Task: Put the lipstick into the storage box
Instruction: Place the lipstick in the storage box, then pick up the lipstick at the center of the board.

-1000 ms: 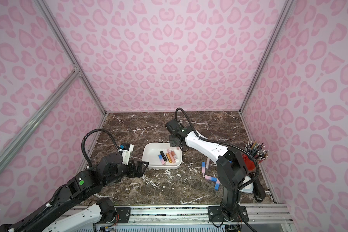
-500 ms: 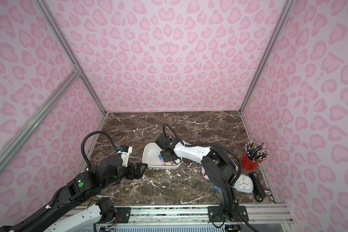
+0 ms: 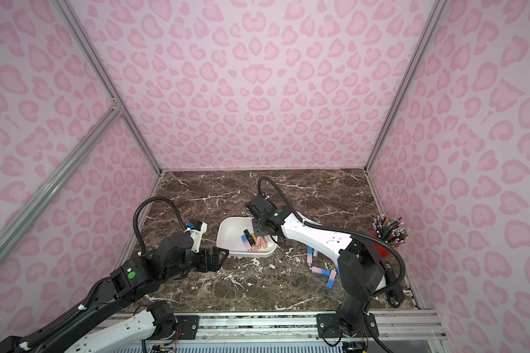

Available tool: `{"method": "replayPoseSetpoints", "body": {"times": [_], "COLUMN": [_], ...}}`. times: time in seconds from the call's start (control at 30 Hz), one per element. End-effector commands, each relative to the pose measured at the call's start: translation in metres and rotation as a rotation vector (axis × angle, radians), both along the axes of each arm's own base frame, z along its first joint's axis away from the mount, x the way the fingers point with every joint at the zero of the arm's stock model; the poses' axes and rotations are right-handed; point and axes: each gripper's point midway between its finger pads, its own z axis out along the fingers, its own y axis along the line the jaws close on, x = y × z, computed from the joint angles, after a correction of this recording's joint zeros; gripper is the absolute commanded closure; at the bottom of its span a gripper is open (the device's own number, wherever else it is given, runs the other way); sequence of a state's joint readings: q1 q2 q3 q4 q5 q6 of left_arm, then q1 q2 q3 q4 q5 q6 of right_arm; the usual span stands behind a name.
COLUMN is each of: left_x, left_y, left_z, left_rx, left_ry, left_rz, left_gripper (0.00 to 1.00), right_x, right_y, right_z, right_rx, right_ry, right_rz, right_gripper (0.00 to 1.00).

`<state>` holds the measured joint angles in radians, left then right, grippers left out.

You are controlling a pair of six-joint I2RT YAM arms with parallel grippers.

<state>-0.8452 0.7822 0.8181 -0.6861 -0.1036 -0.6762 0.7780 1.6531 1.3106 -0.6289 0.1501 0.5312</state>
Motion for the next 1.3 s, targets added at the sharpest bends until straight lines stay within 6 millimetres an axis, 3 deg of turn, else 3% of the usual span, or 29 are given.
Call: {"method": "replayPoseSetpoints", "body": {"times": [0.0,0.2,0.3,0.4,0.57,0.7,1.13,1.27], "left_x": [0.004,0.009,0.012,0.014,0.016,0.017,0.015,0.014], "left_y": [-0.016,-0.052,-0.073,-0.097,-0.133,-0.146,-0.134,-0.131], "left_z": [0.006,0.003,0.004,0.006,0.013,0.015,0.008,0.006], "left_rx": [-0.039,-0.072,-0.068,-0.062,-0.061,-0.059,-0.039,-0.029], "left_ry": [-0.014,0.011,0.012,0.016,0.012,0.012,0.011,0.012], "left_rz": [-0.044,-0.134,-0.182,-0.238,-0.320,-0.346,-0.324,-0.317], "left_gripper": [0.02,0.02,0.02,0.02,0.01,0.01,0.01,0.01], "right_x": [-0.001,-0.019,-0.032,-0.042,-0.050,-0.049,-0.044,-0.044], "right_y": [-0.060,-0.161,-0.192,-0.206,-0.212,-0.208,-0.200,-0.199], "right_z": [-0.010,-0.042,-0.057,-0.069,-0.089,-0.098,-0.116,-0.123], "right_rx": [-0.081,-0.082,-0.059,-0.036,0.002,0.019,0.039,0.035], "right_ry": [0.014,0.082,0.109,0.133,0.178,0.192,0.226,0.246], "right_rz": [-0.112,-0.324,-0.400,-0.434,-0.452,-0.451,-0.441,-0.441], "right_gripper": [0.57,0.57,0.56,0.56,0.56,0.56,0.56,0.61]}}
